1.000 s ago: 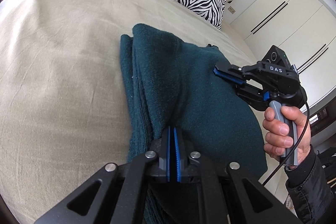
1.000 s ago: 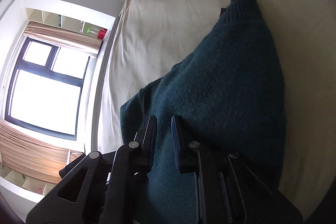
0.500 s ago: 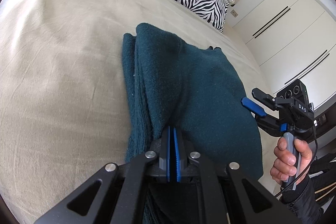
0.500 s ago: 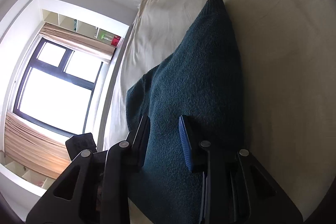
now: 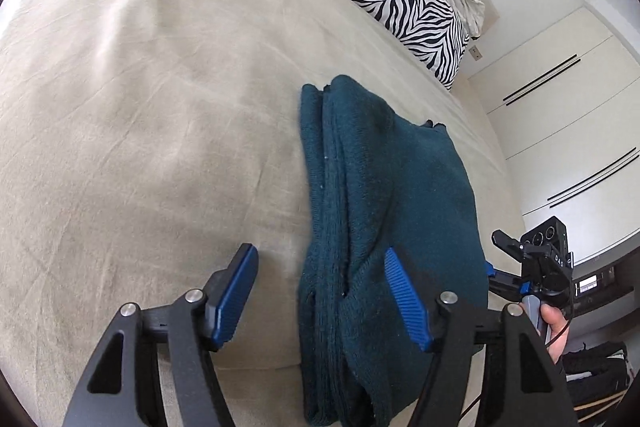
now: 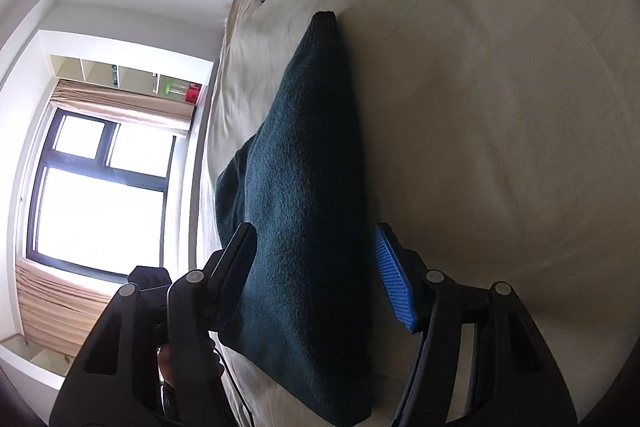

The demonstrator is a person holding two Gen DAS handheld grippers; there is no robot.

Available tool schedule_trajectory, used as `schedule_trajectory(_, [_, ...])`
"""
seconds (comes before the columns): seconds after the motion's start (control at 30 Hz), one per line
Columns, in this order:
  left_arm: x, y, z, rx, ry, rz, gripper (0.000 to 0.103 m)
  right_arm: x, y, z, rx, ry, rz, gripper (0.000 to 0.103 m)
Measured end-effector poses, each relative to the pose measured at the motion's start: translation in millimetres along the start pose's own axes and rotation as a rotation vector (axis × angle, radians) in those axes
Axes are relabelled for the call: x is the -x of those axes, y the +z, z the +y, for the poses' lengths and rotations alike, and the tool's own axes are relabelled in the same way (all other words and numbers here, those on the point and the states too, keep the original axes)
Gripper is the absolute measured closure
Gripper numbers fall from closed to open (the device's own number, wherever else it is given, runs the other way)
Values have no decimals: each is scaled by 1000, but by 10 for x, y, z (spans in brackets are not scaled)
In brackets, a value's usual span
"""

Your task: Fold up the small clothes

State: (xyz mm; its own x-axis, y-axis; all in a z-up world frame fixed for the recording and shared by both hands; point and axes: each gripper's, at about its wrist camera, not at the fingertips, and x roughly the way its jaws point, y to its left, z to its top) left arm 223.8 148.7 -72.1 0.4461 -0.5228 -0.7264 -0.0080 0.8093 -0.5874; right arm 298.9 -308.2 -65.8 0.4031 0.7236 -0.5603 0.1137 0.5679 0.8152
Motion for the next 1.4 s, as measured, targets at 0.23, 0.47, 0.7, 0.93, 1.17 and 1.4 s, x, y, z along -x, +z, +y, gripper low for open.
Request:
schedule_trajectory(0.23, [-322,146,-89,24,-54,114,35,-477,-20,92,33,-59,77,42])
schedule_trajectory(0.47, [-518,212,-39,102,-72,167,65,-496,-86,309,115,-143,65,44])
schedule_trajectory(0.7, [-473,217,-178,93,-35,130,76,-449,-118,546,229,-247,33,64])
schedule_trajectory(0.93, [-397,269,-738,-4,-60,100,77,-51,-46,779,282,-219,-41,67])
schedule_trajectory(1.17, [-921,204,-897,-1,-11,170,73,387,114,370,210,-200,-67,67])
schedule_trajectory(1.4, [-894,52,-885,-13,16,101,63,422,109,-244,119,-139,-84,54])
